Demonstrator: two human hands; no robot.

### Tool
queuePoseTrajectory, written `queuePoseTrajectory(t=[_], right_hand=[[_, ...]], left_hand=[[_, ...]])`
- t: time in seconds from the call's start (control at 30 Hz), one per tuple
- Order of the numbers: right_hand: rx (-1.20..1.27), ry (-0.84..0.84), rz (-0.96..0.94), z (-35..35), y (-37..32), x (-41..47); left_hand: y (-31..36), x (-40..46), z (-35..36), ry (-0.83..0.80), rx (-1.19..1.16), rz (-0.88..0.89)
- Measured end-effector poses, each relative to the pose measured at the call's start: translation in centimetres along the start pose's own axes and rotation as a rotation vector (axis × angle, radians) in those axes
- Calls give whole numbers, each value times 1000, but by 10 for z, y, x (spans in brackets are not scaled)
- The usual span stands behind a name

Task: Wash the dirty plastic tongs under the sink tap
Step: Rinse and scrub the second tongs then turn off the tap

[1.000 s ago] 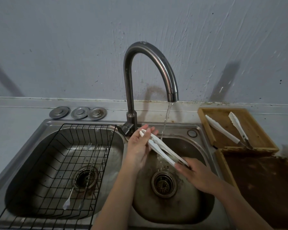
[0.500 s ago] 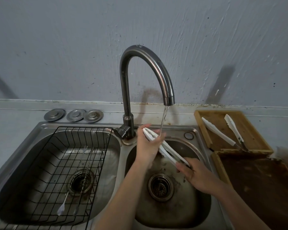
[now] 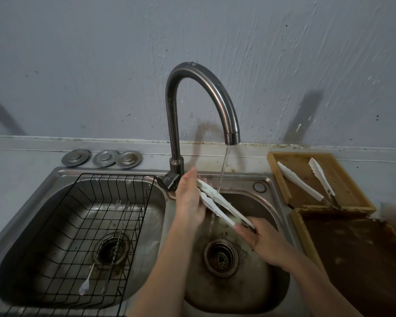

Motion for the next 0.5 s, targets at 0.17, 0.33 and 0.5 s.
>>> queuePoseTrajectory(t=[0.17,0.33,0.5], right_hand=[[-234,-53,62,-12,-12,0],[-211,186,22,-35,-49,16],[-188,348,-272,-38,-84,36]], left_hand=[[-25,8,-20,76,255,-21],[-52,10,-36,250,-195,-365],[-58,0,-23,311,-496,-489]])
Point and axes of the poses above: each hand's wrist, its own x-axis towards the middle knuckle, its own z-axis out of the palm, y = z × x, the point moved 2 cm from there along x, towards the middle knuckle, and after that the axes turned 2 degrees about -x, right-handed, at the moved point
